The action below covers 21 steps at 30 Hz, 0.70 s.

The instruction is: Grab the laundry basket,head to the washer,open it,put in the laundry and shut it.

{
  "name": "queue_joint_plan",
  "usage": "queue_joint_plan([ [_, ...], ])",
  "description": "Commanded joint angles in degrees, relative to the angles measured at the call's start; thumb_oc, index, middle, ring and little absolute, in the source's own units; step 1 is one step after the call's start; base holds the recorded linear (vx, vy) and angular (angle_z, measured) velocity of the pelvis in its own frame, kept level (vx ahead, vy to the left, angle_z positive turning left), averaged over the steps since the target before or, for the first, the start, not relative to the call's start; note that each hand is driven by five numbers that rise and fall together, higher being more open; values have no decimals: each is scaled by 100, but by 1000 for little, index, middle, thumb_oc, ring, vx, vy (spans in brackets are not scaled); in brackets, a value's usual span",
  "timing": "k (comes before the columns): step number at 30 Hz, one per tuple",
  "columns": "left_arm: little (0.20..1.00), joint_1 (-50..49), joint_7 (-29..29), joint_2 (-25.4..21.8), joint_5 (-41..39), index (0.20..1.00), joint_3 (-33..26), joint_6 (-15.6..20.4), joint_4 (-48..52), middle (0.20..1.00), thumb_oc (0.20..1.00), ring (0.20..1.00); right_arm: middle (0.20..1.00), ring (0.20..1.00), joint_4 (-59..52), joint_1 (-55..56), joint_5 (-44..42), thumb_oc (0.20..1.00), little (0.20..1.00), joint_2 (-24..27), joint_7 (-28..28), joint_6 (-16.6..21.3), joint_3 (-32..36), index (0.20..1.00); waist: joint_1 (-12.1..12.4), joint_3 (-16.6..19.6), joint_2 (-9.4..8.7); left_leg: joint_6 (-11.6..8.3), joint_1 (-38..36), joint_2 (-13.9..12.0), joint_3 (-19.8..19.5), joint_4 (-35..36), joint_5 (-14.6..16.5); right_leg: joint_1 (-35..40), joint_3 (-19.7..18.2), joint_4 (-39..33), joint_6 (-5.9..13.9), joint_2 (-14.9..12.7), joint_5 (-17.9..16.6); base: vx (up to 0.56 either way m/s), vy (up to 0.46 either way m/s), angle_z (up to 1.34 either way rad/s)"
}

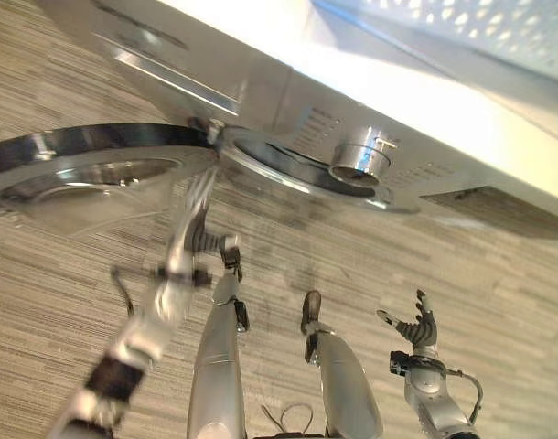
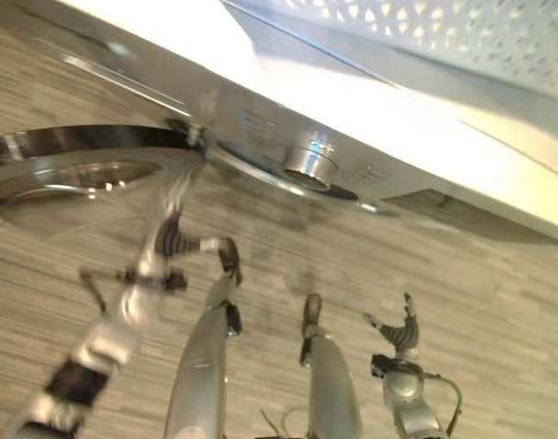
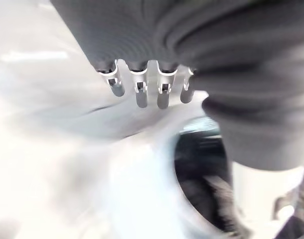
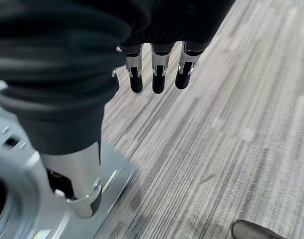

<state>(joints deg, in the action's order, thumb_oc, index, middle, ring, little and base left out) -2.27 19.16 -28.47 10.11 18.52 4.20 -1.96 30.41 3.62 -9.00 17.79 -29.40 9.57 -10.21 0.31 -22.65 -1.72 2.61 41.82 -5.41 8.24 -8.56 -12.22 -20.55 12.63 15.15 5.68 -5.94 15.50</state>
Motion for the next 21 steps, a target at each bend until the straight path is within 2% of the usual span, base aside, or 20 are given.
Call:
queue_joint_plan([
  [1, 1000, 1514, -379, -587, -1162, 1000, 300, 635, -277, 1000, 1000, 1000, 1000, 1000, 116, 144, -225, 1000, 1000, 404, 150, -84, 291, 1000, -219, 105, 102, -729, -116, -83, 239, -52, 299, 265, 98, -282, -868, 605, 224, -14, -34, 47],
  [4, 1000, 426, -794, -345, -2318, 1000, -8, 662, -586, 1000, 1000, 1000, 1000, 1000, 156, 414, -511, 1000, 1000, 576, 275, 5, 805, 1000, -175, 421, 125, -750, -836, -181, 200, -10, 190, 1015, 285, -493, -839, 553, 210, 37, 10, 33],
  [7, 1000, -137, -921, -88, -2668, 1000, -473, 590, -1022, 1000, 1000, 1000, 1000, 1000, -761, 661, -281, 1000, 1000, 1010, 50, 132, 1722, 1000, -212, 866, 63, -701, -1381, -212, 78, 6, 277, 1611, 271, -782, -685, 450, 124, 117, 61, 8],
  [9, 1000, -161, -898, 59, -2469, 1000, -574, 562, -1218, 1000, 1000, 1000, 1000, 1000, -1404, 779, 97, 1000, 1000, 1252, -62, 94, 2101, 1000, -245, 965, 30, -667, -1512, -193, 53, -172, 438, 1854, 232, -875, -643, 386, 83, 143, 88, -1],
  [10, 1000, -171, -889, 236, -2290, 1000, -670, 557, -1499, 1000, 1000, 1000, 1000, 1000, -2200, 772, 524, 1000, 1000, 1558, -119, 128, 2484, 1000, -255, 1105, -21, -619, -1604, -182, 35, -397, 668, 2068, 172, -973, -565, 295, 14, 193, 110, 3],
  [12, 1000, -192, -921, 341, -2141, 1000, -719, 533, -1689, 1000, 1000, 1000, 1000, 1000, -2598, 536, 831, 1000, 1000, 1765, -192, 121, 2741, 1000, -229, 1281, -73, -573, -1693, -163, 16, -598, 899, 2252, 131, -1075, -464, 211, -85, 228, 146, -4],
  [13, 1000, -244, -985, 344, -1928, 1000, -744, 470, -1805, 1000, 1000, 1000, 1000, 1000, -3145, 146, 1222, 1000, 1000, 2177, -262, 43, 3035, 1000, -143, 1431, -114, -450, -1826, -193, 94, -700, 1036, 2368, 151, -1031, -333, 91, -261, 246, 189, -26],
  [15, 1000, -242, -1056, 380, -1827, 1000, -673, 417, -1921, 1000, 1000, 1000, 1000, 1000, -3419, -147, 1399, 1000, 1000, 2340, -233, 8, 3080, 1000, -64, 1553, -144, -330, -2140, -157, 148, -655, 1291, 2423, 124, -852, -223, -24, -385, 248, 168, -29],
  [17, 1000, -242, -1161, 420, -1754, 1000, -597, 357, -2055, 1000, 1000, 1000, 1000, 1000, -3567, -476, 1482, 1000, 1000, 2668, -189, -47, 3175, 1000, 17, 1687, -234, -169, -2582, -17, 273, -456, 1503, 2431, 129, -325, 47, -231, -976, 275, 218, -13],
  [18, 1000, -211, -1193, 444, -1675, 1000, -521, 308, -2157, 1000, 1000, 1000, 1000, 1000, -3784, -718, 1481, 1000, 1000, 2803, -68, -51, 3138, 1000, 19, 1726, -245, -27, -3063, 126, 332, -142, 1598, 2274, 66, 383, 260, -361, -1521, 219, 207, 3],
  [19, 1000, -204, -1191, 455, -1672, 1000, -527, 312, -2164, 1000, 1000, 1000, 1000, 1000, -3780, -734, 1479, 1000, 1000, 2813, -66, -55, 3130, 1000, 22, 1710, -246, -11, -3095, 145, 348, -101, 1584, 2270, 47, 404, 280, -380, -1523, 200, 220, 12],
  [21, 1000, -183, -1269, 390, -1679, 1000, -388, 288, -2131, 1000, 1000, 1000, 1000, 1000, -3662, -1292, 1407, 1000, 1000, 3206, -23, -57, 2956, 1000, 59, 1681, -158, 180, -3415, 224, 235, 196, 1588, 1977, -87, 1524, 395, -421, -1953, 138, 202, 22],
])
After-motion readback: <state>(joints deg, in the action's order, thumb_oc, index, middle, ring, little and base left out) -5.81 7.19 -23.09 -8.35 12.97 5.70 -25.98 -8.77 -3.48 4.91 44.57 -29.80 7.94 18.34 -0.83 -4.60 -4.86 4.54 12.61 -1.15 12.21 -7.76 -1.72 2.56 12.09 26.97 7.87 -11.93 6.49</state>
